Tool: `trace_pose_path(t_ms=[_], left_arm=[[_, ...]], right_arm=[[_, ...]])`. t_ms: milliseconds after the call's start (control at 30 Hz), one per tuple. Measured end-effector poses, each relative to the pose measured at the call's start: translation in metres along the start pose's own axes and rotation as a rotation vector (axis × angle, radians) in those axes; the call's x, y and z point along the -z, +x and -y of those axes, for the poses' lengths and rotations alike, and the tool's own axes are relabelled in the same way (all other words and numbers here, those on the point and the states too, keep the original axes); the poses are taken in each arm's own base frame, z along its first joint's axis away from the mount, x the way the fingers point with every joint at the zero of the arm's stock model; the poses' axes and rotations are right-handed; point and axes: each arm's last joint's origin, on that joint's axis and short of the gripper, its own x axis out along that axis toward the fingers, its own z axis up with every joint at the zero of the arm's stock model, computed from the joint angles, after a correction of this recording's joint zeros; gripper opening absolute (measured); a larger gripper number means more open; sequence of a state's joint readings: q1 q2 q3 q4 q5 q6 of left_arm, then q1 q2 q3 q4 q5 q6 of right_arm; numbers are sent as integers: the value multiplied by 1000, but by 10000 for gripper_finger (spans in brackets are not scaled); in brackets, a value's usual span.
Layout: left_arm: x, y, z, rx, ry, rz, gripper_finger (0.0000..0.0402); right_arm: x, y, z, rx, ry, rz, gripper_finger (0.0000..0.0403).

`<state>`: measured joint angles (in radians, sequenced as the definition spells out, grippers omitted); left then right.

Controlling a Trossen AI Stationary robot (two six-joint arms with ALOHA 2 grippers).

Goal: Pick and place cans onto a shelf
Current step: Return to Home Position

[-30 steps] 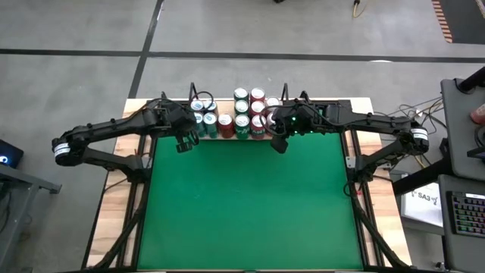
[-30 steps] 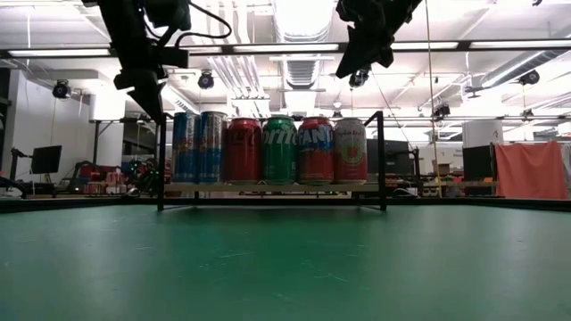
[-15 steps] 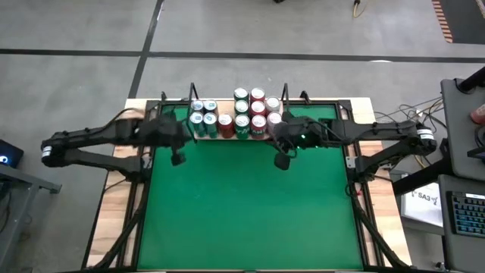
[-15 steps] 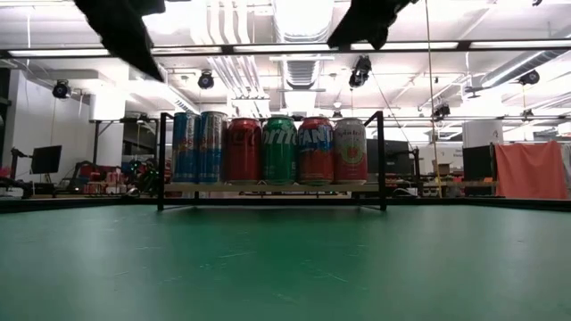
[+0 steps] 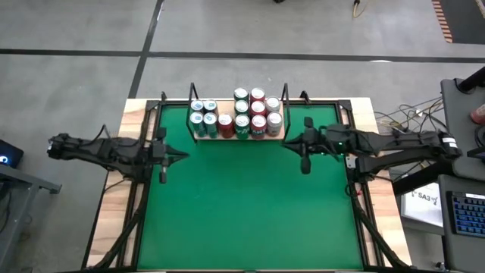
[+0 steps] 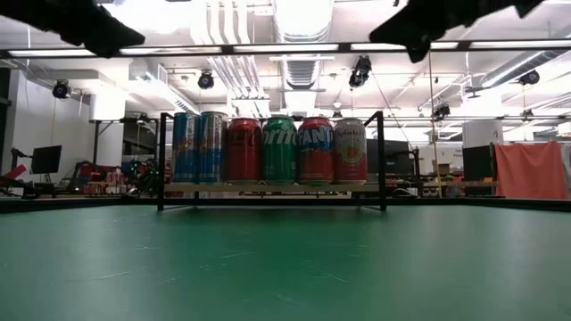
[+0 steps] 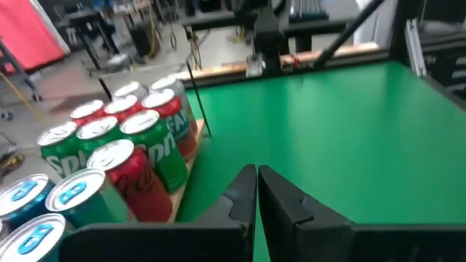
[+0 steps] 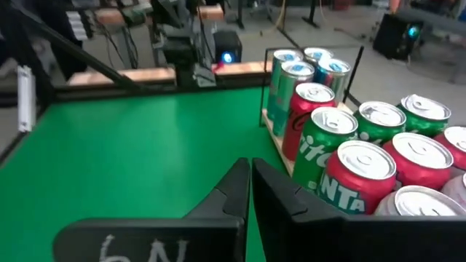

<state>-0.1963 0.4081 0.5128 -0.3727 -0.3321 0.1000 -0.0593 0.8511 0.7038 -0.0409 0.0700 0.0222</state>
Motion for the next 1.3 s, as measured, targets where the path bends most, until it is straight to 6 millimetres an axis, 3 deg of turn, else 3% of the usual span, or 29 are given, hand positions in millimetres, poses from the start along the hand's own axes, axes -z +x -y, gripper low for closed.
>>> trace_pose_path(t_ms=[300,533,867,1100,1300], left_arm=[[19,-22,-5,-12,-118,234,0],[39,-27,-5,-16,-150,314,0],[58,-12,2,15,-200,306,0],[70,-2,8,44,-222,339,0],[85,8,13,46,-245,339,0]], right_arm=[[26,-30,1,-54,32,134,9],[49,-47,3,-56,31,183,9],[64,-90,4,-126,18,384,9],[87,-102,5,-145,13,462,9],[105,-100,5,-163,17,418,9]])
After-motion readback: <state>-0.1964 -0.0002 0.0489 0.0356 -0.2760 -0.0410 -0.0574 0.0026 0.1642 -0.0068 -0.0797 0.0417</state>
